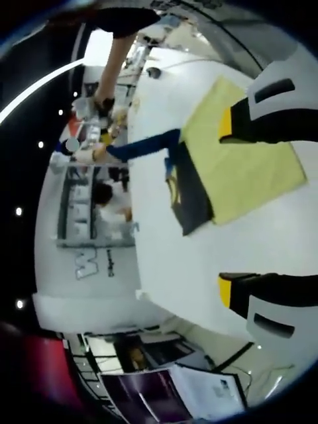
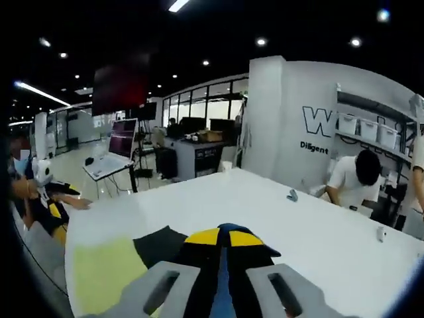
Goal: Fold the garment on the visible template until the final outline fits inside the template.
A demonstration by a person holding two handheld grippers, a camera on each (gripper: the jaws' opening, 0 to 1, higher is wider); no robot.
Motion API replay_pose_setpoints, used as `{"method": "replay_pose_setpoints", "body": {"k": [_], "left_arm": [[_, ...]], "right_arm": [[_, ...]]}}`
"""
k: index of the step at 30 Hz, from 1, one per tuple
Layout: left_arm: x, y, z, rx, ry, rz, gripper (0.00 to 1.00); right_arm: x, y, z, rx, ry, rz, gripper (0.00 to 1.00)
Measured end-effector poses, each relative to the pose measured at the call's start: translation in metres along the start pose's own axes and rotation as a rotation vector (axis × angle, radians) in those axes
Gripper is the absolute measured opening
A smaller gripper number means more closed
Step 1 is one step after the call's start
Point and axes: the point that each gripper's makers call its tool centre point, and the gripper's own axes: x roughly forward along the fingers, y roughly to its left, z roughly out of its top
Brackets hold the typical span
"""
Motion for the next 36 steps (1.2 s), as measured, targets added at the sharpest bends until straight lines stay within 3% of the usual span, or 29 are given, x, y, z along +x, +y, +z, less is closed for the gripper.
{"method": "replay_pose_setpoints", "body": {"k": [3,4,6,10,13,15,22,24,36], "left_arm": [[0.0,-0.002,-0.003,-0.015,0.004,0.006,0.74],[0.0,-0.004,-0.004,-0.019,0.006,0.006,0.74],[0.0,-0.005,-0.005,-0.021,0.006,0.005,0.74],[0.001,0.003,-0.017,-0.046,0.008,0.002,0.74],[0.003,0.005,-0.025,-0.055,0.017,-0.001,0.74],[0.002,-0.001,-0.025,-0.06,0.018,-0.004,0.74],[0.003,-0.002,-0.029,-0.079,0.02,0.002,0.73],[0.002,-0.001,-0.03,-0.081,0.024,0.004,0.72],[-0.002,0.003,-0.031,-0.103,0.026,0.018,0.72]], "right_arm": [[0.02,0.022,-0.002,-0.09,0.043,0.035,0.0],[0.033,0.036,-0.005,-0.073,0.04,0.066,0.0],[0.037,0.042,-0.007,-0.06,0.039,0.079,0.0],[0.068,0.064,-0.022,-0.063,0.061,0.096,0.0],[0.086,0.077,-0.036,-0.056,0.091,0.132,0.0],[0.099,0.099,-0.055,-0.086,0.135,0.168,0.0],[0.117,0.132,-0.092,-0.107,0.217,0.215,0.0],[0.132,0.148,-0.109,-0.117,0.258,0.247,0.0],[0.161,0.176,-0.132,-0.188,0.369,0.365,0.0]]}}
